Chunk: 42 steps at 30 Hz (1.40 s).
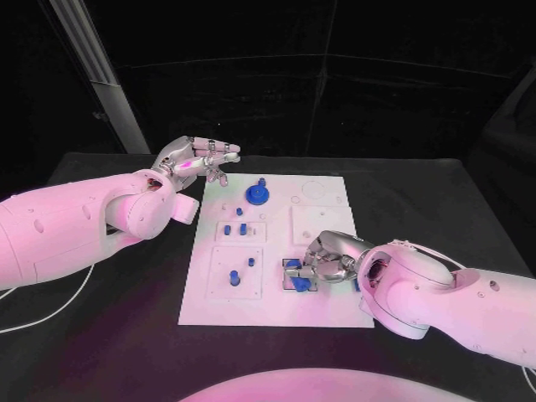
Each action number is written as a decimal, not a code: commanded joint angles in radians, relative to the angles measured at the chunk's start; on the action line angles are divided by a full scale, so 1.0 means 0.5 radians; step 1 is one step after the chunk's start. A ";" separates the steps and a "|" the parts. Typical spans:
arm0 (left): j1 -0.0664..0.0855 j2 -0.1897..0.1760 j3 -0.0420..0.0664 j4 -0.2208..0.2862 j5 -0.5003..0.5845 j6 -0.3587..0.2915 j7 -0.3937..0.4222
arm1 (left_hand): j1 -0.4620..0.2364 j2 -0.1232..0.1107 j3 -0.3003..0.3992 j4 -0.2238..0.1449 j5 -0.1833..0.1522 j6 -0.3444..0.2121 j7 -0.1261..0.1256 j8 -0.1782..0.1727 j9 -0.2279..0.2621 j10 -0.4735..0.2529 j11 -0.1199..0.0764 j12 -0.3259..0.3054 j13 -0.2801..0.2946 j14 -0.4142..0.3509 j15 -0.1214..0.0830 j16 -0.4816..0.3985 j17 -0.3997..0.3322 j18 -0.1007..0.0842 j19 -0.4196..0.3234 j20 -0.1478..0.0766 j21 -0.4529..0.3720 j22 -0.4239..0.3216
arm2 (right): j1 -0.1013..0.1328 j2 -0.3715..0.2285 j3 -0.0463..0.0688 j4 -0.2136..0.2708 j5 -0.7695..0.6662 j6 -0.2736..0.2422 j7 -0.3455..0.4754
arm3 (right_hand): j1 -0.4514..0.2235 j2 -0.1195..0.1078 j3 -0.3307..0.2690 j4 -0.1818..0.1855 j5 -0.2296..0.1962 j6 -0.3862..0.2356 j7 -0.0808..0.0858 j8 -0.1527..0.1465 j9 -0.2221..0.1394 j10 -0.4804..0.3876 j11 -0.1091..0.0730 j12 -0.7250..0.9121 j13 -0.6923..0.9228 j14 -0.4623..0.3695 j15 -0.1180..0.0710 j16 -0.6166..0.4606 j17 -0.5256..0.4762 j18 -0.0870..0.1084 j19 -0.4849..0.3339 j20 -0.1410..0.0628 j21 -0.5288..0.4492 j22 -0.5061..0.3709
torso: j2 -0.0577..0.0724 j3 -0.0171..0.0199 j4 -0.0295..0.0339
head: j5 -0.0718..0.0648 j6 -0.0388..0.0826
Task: Assemble the parts on the task board
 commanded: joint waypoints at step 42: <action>0.003 0.007 0.001 -0.010 0.005 0.022 0.003 | 0.001 0.009 -0.007 0.000 0.011 -0.004 0.012 0.008 -0.001 -0.019 -0.003 0.013 -0.003 -0.015 -0.003 0.000 -0.005 0.029 -0.005 0.005 -0.015 -0.005 | 0.003 -0.029 0.000 0.010 -0.170 -0.014 -0.055 | 0.169 -0.116 0.292 -0.216 -0.292 -0.028 0.002 0.055 0.099 -0.036 -0.008 -0.181 -0.120 0.124 -0.014 0.001 0.070 -0.034 0.005 -0.009 -0.021 0.006 | -0.002 0.0011 -0.003 | -0.001 0.002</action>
